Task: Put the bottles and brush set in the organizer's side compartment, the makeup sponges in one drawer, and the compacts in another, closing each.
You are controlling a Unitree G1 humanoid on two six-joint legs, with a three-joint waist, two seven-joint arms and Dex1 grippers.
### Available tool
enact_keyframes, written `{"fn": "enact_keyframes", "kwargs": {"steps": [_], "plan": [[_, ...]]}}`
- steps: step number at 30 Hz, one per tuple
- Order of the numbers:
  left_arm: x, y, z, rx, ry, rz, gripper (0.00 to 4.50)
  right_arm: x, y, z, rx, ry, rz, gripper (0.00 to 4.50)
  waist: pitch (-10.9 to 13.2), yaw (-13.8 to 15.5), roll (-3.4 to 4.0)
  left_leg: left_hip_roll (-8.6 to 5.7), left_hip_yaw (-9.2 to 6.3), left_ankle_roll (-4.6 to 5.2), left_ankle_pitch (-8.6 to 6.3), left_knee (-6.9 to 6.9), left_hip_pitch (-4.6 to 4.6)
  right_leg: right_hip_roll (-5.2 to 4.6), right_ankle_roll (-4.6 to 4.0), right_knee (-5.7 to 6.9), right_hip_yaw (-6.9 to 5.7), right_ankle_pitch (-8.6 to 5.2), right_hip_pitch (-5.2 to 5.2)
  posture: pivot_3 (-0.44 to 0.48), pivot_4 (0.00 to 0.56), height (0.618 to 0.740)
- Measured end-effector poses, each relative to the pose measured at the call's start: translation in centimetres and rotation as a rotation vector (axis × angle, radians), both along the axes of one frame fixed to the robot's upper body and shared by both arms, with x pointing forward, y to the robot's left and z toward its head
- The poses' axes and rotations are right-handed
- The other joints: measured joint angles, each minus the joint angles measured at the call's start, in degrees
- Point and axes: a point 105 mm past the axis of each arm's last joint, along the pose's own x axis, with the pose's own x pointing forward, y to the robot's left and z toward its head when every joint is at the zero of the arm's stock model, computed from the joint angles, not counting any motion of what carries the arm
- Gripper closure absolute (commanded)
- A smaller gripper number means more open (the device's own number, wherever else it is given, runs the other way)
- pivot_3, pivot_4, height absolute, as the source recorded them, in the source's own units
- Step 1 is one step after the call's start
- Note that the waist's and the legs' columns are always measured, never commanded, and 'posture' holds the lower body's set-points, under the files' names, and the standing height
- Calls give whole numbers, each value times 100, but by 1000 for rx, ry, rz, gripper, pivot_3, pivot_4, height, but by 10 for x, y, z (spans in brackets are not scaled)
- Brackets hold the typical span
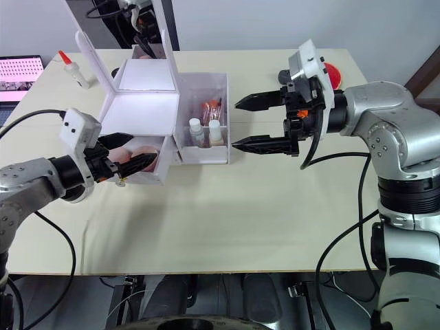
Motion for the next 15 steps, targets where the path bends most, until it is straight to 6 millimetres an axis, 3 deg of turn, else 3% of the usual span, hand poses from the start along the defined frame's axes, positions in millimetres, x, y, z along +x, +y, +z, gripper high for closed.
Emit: {"fn": "enact_keyframes", "kwargs": {"steps": [3, 6, 9, 12, 15], "plan": [[-9, 3, 17, -49, -67, -4, 61, 2, 1, 0, -6, 6, 19, 0, 0, -3, 0, 0, 0, 0, 0, 1, 1, -1, -1, 1, 0, 0, 1, 0, 150, 740], [-36, 8, 30, -134, -140, -18, 61, 2, 5, 3, -22, -9, 68, 0, 0, -22, 0, 1, 5, 0, 0, -1, 2, -3, 0, -2, 4, -1, 0, 0, 150, 740], [-64, 23, 9, -127, -85, 37, 61, 4, 12, 6, -21, -11, 117, 0, 0, -33, 2, 1, 12, 0, 0, -6, 5, -4, -1, -2, 8, -3, -1, 0, 150, 740], [-87, 36, -15, -150, -8, 117, 883, 9, 17, 5, -30, -6, 144, 0, 0, 2, 0, 1, 12, 0, 0, 1, 3, -4, -9, -5, 7, 0, 0, 0, 150, 740], [-103, 54, -30, -178, 16, 229, 2302, 11, 20, 6, -33, -13, 177, 0, -2, 46, -5, 1, 13, -2, -1, 15, 4, -6, -16, -9, 5, 3, 9, 0, 150, 740]]}}
